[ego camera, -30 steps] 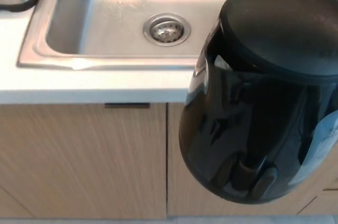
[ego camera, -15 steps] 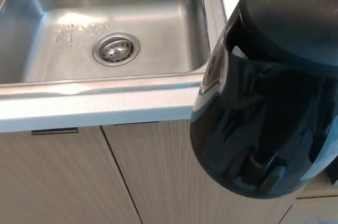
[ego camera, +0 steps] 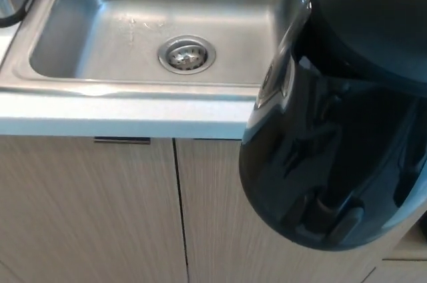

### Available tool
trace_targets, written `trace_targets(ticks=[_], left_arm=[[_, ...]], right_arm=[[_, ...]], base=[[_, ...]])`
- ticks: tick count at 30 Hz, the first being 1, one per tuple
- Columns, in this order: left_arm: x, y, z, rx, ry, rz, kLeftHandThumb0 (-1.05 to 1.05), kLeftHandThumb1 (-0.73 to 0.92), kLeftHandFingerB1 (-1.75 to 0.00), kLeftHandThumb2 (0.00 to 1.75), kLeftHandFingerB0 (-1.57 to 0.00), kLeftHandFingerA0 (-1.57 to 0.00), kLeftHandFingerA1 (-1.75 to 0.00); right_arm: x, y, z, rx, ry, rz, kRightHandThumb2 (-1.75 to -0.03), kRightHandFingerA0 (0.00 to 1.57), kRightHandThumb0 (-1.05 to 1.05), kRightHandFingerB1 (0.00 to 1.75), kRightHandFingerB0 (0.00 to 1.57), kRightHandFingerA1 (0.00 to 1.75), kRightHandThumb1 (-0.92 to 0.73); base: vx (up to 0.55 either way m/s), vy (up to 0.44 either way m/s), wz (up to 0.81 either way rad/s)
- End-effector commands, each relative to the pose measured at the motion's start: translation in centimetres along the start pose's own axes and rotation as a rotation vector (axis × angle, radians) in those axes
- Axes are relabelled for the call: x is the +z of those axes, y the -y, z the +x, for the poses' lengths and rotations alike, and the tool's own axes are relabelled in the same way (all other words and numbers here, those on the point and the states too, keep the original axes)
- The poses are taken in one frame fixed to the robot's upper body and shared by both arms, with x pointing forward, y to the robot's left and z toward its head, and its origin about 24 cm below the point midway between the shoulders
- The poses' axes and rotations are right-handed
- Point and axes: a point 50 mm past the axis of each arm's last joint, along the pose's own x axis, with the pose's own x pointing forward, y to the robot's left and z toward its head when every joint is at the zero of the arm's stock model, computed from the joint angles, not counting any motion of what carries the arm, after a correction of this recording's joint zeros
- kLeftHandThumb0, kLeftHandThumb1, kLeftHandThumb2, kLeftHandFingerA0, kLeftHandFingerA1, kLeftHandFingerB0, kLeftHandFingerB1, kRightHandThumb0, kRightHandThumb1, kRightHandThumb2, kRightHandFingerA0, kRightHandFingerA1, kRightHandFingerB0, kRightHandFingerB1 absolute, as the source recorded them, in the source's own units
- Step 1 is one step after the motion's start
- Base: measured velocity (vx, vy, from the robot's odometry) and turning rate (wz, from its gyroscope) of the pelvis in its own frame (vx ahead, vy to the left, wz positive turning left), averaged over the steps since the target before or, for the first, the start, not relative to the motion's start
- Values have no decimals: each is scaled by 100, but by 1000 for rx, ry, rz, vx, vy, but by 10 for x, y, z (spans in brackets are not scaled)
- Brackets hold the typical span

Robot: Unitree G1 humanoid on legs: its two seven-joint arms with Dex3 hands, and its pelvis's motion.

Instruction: Pick up a kettle using the right hand on left side of the counter and then walk right towards the kettl base and turn on the kettle

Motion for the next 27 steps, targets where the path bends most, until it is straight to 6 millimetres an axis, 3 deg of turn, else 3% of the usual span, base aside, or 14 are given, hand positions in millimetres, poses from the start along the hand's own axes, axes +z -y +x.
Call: trace_targets(ticks=[1,12,27], left_arm=[[5,-2,0,7,48,-4,13,62,-80,96,-90,-93,-83],[6,0,1,12,52,-8,14,63,-82,96,-88,-90,-85],[6,2,1,10,52,-20,13,64,-82,95,-90,-93,-85]], right_arm=[[18,9,2,-37,107,-3,-138,105,-17,165,75,175,-45],[24,16,6,-56,122,-12,-141,105,-16,164,78,175,-45],[27,22,7,-72,146,-11,-143,106,-18,167,78,175,-42]], base=[[-21,-134,-2],[-28,-144,1],[18,44,7]])
